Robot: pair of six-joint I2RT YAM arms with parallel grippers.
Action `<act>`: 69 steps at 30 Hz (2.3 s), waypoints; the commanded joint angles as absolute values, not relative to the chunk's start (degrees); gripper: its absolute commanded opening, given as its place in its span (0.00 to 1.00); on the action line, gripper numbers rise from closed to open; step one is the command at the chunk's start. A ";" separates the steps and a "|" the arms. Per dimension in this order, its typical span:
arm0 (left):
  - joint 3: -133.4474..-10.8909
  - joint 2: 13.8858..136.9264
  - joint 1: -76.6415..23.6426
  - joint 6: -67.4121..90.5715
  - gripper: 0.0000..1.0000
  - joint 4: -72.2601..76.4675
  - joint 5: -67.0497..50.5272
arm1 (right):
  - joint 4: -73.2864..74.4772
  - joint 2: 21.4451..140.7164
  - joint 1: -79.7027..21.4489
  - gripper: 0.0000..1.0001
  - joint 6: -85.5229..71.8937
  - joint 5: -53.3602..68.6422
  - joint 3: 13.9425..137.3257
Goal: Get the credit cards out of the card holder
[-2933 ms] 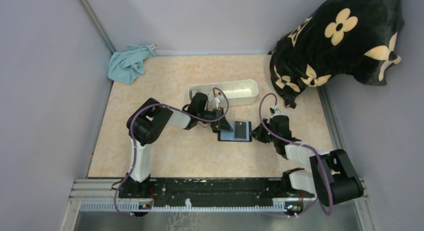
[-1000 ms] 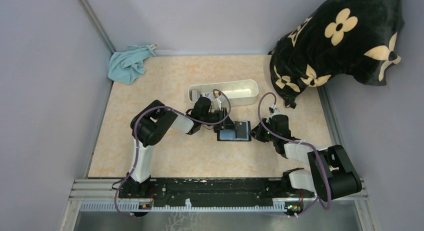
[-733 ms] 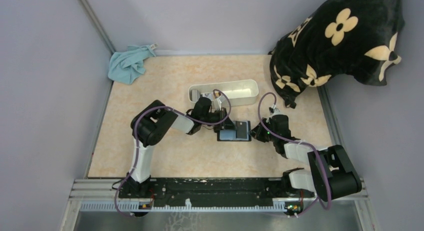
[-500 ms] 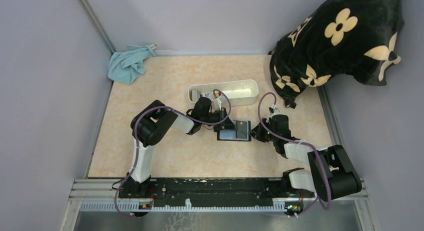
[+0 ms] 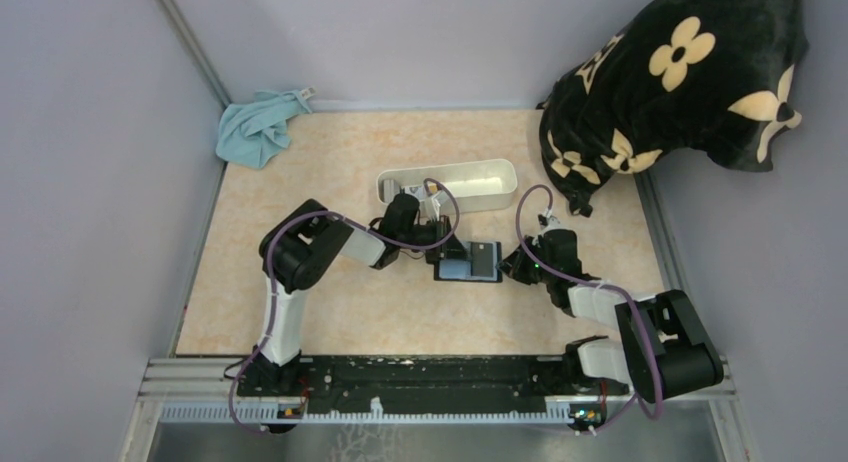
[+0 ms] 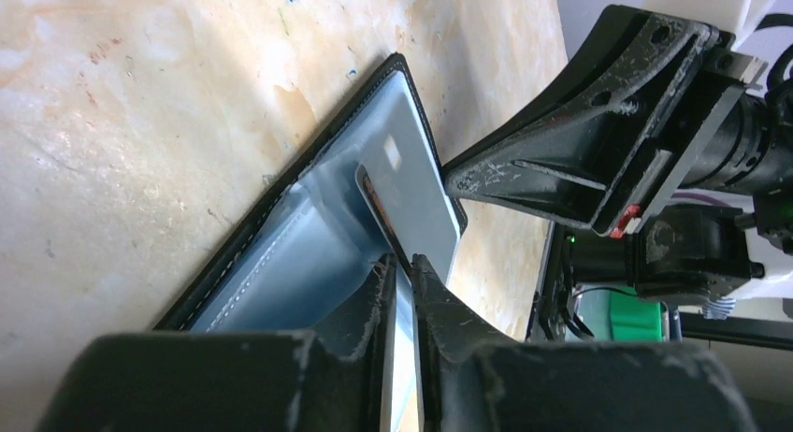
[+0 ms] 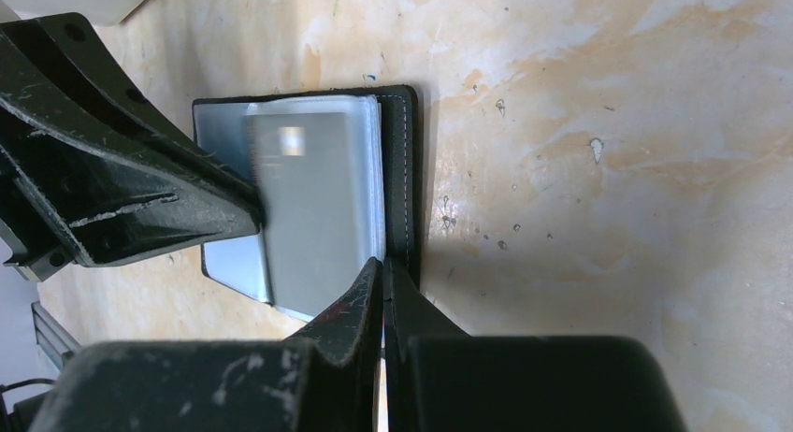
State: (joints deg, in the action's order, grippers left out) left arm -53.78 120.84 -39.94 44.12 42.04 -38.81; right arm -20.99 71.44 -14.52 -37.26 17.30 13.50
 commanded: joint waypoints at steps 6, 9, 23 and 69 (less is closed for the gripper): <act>-50.37 123.23 -38.32 47.25 0.19 31.30 -39.69 | -21.88 72.82 -15.12 0.00 -37.05 17.27 13.67; -50.36 123.44 -38.32 47.39 0.18 31.68 -40.00 | -21.84 72.78 -15.07 0.00 -37.11 17.24 13.58; -52.16 126.05 -40.08 49.01 0.19 32.85 -40.42 | -21.89 72.55 -15.03 0.00 -37.09 17.29 13.36; -50.25 122.79 -36.73 44.15 0.00 27.98 -42.09 | -22.62 73.72 -14.98 0.00 -37.13 17.21 13.62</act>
State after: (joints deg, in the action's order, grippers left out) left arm -53.67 121.43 -39.07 42.15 42.15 -41.28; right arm -21.87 72.16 -14.52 -37.50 17.52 13.50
